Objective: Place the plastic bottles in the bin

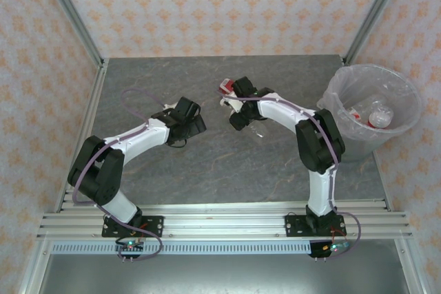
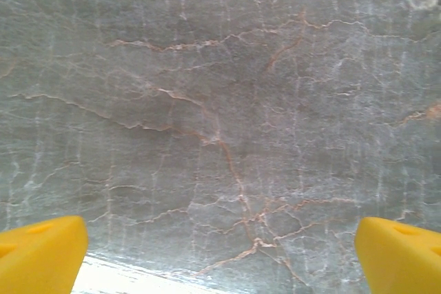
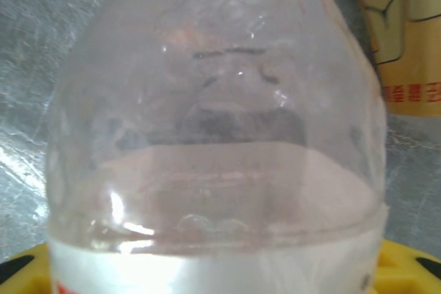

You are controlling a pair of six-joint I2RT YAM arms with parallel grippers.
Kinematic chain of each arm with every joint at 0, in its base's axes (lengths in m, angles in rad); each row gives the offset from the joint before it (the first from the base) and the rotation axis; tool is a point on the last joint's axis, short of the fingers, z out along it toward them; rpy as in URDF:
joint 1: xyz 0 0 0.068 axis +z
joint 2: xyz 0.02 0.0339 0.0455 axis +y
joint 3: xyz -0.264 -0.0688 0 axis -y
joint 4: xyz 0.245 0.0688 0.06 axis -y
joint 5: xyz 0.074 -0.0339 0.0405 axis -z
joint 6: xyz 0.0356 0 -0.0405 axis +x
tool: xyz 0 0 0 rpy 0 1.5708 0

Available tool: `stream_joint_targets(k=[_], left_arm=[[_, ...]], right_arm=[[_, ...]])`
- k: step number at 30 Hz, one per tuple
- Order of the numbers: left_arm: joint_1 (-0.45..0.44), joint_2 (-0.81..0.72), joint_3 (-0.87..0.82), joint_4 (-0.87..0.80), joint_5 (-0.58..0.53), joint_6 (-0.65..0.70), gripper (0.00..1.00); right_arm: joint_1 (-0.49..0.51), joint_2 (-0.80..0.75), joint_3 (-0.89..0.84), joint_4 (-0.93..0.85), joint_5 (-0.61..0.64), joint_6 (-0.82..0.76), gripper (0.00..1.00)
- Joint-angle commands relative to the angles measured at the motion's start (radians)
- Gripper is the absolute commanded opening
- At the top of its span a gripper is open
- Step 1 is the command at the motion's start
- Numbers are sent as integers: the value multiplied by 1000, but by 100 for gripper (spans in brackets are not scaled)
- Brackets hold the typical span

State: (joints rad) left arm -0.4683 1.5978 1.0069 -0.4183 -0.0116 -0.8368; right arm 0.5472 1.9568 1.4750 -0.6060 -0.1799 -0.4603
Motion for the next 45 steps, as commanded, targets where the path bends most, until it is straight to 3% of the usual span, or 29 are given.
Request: stream_joint_targets(k=[1, 11, 18, 30, 45], left_arm=[[9, -5, -6, 65, 42, 19, 100], [2, -119, -98, 292, 173, 76, 100], [-58, -260, -171, 483, 223, 180, 100], [-141, -370, -179, 580, 291, 297, 100], [-181, -351, -110, 568, 358, 363, 100]], right_arm=[[-2, -76, -31, 30, -12, -7, 52], [-3, -240, -133, 129, -28, 20, 50], [-3, -369, -188, 192, 8, 71, 48], [-2, -546, -233, 301, 59, 149, 46], [-70, -696, -174, 297, 88, 246, 45]])
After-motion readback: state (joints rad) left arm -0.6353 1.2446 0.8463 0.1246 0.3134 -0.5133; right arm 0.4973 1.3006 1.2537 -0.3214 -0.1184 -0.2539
